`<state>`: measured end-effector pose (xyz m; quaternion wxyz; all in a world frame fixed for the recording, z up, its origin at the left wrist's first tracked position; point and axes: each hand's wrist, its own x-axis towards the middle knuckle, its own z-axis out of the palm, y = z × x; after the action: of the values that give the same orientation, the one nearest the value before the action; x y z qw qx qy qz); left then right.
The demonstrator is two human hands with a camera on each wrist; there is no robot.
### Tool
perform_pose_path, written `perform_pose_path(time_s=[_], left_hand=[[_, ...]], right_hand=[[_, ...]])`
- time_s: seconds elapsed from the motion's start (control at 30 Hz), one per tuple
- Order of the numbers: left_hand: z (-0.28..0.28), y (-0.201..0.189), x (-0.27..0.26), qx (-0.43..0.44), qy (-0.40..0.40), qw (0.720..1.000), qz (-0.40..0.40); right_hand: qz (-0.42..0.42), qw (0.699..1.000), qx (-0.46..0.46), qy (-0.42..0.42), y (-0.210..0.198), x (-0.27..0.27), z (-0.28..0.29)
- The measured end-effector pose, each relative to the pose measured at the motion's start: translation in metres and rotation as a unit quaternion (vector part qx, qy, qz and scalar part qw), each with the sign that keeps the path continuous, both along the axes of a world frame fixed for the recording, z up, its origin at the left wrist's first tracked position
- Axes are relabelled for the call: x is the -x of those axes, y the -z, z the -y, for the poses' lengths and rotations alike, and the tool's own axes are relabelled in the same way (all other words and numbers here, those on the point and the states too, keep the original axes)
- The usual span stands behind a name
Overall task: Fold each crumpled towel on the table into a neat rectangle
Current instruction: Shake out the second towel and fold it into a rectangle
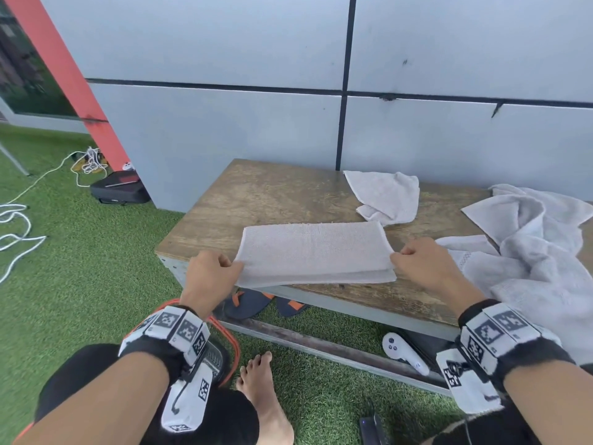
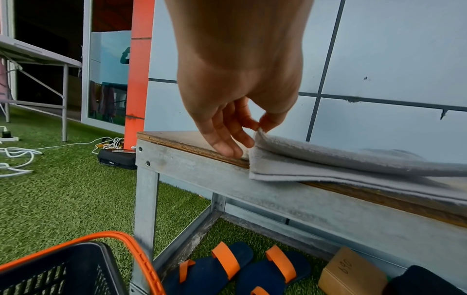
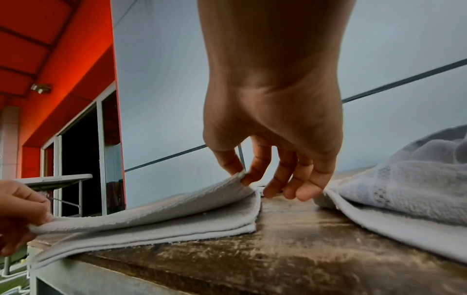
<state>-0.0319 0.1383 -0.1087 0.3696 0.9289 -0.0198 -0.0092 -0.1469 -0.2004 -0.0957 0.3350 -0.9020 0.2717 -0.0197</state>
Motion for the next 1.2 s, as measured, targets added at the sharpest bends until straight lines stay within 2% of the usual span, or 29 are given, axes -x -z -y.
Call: perform_pose_path(time_s=[0.17, 0.23, 0.3, 0.37, 0.4, 0.5, 0.6, 0.7, 0.77, 0.97, 1.2], left_hand=[[0.000, 0.010, 0.002, -0.053, 0.027, 0.996, -0.063], [0.005, 0.014, 0.001, -0.073, 0.022, 0.996, -0.048], [0.015, 0.017, -0.002, -0.090, 0.029, 0.994, 0.049], [0.036, 0.017, -0.005, -0.094, 0.084, 0.982, 0.139], [0.050, 0.017, -0.007, -0.095, 0.125, 0.975, 0.158], [0.100, 0.023, -0.018, -0.106, 0.222, 0.958, 0.146], [0.136, 0.038, -0.026, -0.141, 0.274, 0.944, 0.114], [0.142, 0.054, -0.027, -0.228, 0.274, 0.931, 0.075], [0.138, 0.058, -0.026, -0.261, 0.277, 0.921, 0.082], [0.130, 0.062, -0.029, -0.262, 0.280, 0.919, 0.086], [0.108, 0.062, -0.034, -0.250, 0.251, 0.931, 0.085]], right_hand=[[-0.115, 0.992, 0.051, -0.026, 0.001, -0.001, 0.005], [-0.094, 0.991, 0.091, -0.017, 0.002, -0.005, 0.000], [-0.024, 0.985, 0.168, 0.000, 0.003, -0.012, -0.010], [0.035, 0.974, 0.219, -0.039, 0.008, -0.025, -0.025], [0.050, 0.970, 0.225, -0.073, 0.010, -0.033, -0.034], [0.068, 0.961, 0.206, -0.170, 0.022, -0.062, -0.064], [0.039, 0.958, 0.190, -0.211, 0.043, -0.083, -0.077], [-0.026, 0.954, 0.204, -0.217, 0.066, -0.085, -0.070], [-0.030, 0.948, 0.227, -0.222, 0.074, -0.083, -0.066], [-0.023, 0.951, 0.229, -0.206, 0.072, -0.080, -0.063], [-0.035, 0.960, 0.228, -0.161, 0.069, -0.068, -0.037]])
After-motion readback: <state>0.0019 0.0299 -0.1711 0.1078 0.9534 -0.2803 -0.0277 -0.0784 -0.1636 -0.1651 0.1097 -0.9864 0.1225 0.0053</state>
